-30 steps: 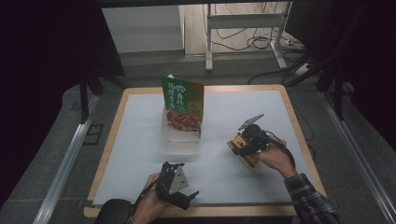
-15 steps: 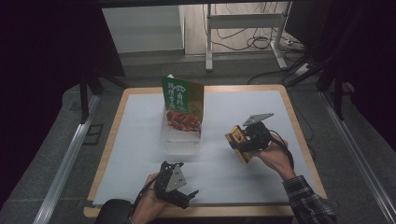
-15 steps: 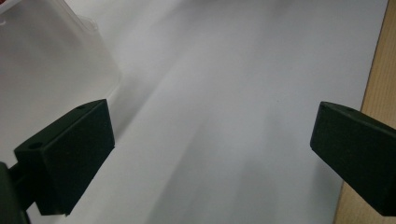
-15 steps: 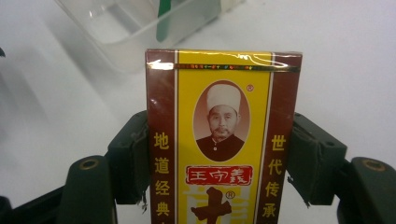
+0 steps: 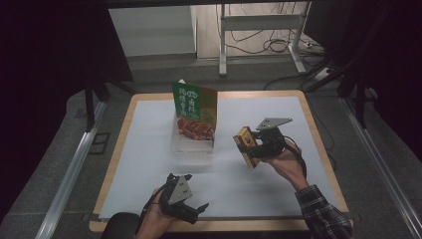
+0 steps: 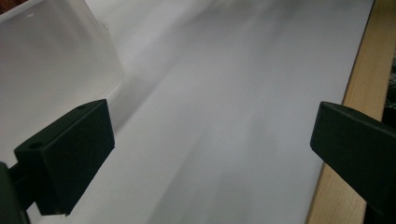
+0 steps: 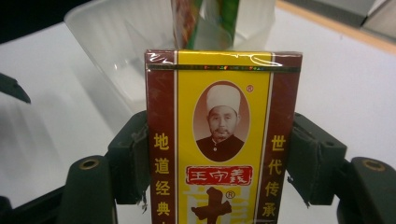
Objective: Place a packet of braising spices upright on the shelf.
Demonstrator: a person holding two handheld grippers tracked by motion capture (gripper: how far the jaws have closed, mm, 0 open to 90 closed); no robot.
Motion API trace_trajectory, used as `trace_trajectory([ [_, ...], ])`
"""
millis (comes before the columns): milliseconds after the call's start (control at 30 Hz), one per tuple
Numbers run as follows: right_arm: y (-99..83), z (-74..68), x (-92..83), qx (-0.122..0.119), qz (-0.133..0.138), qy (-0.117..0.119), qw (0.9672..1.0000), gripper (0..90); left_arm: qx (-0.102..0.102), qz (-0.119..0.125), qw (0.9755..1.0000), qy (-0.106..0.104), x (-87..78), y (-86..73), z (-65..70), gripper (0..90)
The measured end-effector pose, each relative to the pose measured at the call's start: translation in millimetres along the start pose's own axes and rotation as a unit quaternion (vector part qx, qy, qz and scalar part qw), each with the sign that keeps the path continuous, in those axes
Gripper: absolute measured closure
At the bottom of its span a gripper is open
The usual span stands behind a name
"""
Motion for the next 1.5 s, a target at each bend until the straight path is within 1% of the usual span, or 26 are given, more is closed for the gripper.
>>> trace_trajectory([
  [133, 10.1, -5.1, 3.7, -0.007, 0.017, 0.003, 0.9998, 31.8, -0.006, 0.002, 1.0, 0.0, -2.0, -2.2, 0.2, 0.0],
  [267, 18.6, -9.7, 8.4, -0.01, 0.033, 0.005, 0.9994, 31.8, -0.005, 0.0, 1.0, 0.0, -4.4, -4.2, 0.5, 0.0],
  [433, 26.5, -14.6, 13.8, -0.01, 0.046, 0.005, 0.9989, 31.8, -0.006, -0.001, 1.0, 0.0, -6.3, -5.9, 0.3, 0.0],
  [533, 32.0, -17.4, 16.5, -0.01, 0.061, 0.007, 0.9981, 31.9, -0.005, -0.001, 1.0, 0.001, -7.1, -6.7, 0.1, 0.0],
  [567, 32.0, -17.4, 16.5, -0.01, 0.061, 0.007, 0.9981, 31.9, -0.005, -0.001, 1.0, 0.001, -7.1, -6.7, 0.1, 0.0],
  [600, 35.6, -19.3, 18.7, -0.01, 0.071, 0.007, 0.9974, 31.8, -0.006, 0.0, 1.0, 0.001, -7.5, -6.9, 0.3, 0.0],
  [800, 43.8, -23.5, 26.3, -0.014, 0.092, 0.006, 0.9956, 31.9, -0.004, -0.002, 1.0, 0.001, -7.0, -7.1, 0.8, 0.0],
  [1133, 58.8, -30.4, 43.4, -0.019, 0.113, 0.006, 0.9934, 31.9, -0.001, -0.003, 1.0, 0.003, -6.6, -6.8, 1.4, 0.0],
  [1500, 76.2, -39.9, 65.0, -0.025, 0.126, 0.007, 0.9917, 31.9, 0.001, -0.005, 1.0, -0.001, -5.4, -6.8, 3.1, 0.0],
])
Point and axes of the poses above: each handheld gripper's, and its own axes: x roughly forward along the jaws, y roughly out of its top, z roughly to its right, the point moved 2 cm from there along x, roughly forward along the jaws, and after that the axes turned 8 degrees about -x, right-handed, at the moved point
